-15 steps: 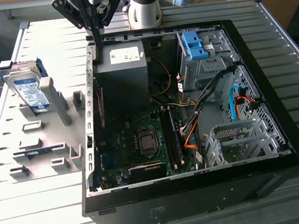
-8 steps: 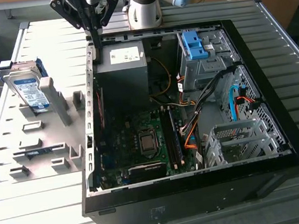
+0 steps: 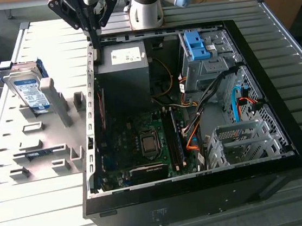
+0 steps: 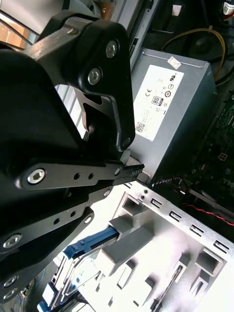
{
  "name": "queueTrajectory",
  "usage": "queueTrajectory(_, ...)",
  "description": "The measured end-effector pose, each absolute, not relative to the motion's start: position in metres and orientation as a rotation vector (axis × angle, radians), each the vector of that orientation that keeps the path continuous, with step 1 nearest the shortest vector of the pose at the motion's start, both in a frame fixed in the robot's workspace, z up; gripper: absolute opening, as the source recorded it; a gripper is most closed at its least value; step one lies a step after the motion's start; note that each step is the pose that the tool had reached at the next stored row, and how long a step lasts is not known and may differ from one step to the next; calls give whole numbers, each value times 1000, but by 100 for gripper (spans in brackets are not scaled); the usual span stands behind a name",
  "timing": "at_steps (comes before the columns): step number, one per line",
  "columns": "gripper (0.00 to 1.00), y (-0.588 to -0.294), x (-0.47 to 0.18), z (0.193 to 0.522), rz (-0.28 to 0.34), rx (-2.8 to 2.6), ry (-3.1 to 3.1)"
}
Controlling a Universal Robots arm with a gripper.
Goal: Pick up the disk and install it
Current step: 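Reach for the disk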
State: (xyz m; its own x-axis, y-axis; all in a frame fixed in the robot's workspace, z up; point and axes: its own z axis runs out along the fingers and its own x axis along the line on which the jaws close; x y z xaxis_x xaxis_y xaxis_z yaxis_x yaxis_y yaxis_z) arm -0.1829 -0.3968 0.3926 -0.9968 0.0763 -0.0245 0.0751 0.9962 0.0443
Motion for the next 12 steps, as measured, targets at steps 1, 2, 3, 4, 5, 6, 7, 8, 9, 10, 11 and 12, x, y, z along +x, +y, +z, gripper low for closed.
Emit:
queueTrajectory(1, 11, -397, -183, 393, 68, 118, 3112)
queueTrajectory(2, 11, -397, -184, 393, 68, 118, 3112)
queueTrajectory(3, 11, -397, -185, 393, 68, 118, 3112)
queueTrajectory(4, 11, -397, -185, 393, 68, 118, 3113)
queueTrajectory(5, 11, -397, -186, 393, 68, 118, 3112)
queueTrajectory(6, 11, -397, -186, 393, 68, 118, 3113)
queueTrajectory(7, 11, -397, -187, 393, 68, 118, 3112)
queueTrajectory(8, 11, -397, -188, 393, 68, 118, 3112)
queueTrajectory(9, 11, -397, -188, 393, 68, 118, 3112)
queueTrajectory(10, 11, -397, -189, 392, 68, 118, 3112)
queueTrajectory(11, 11, -397, -189, 393, 68, 118, 3113)
queueTrajectory(12, 11, -397, -190, 392, 68, 118, 3112)
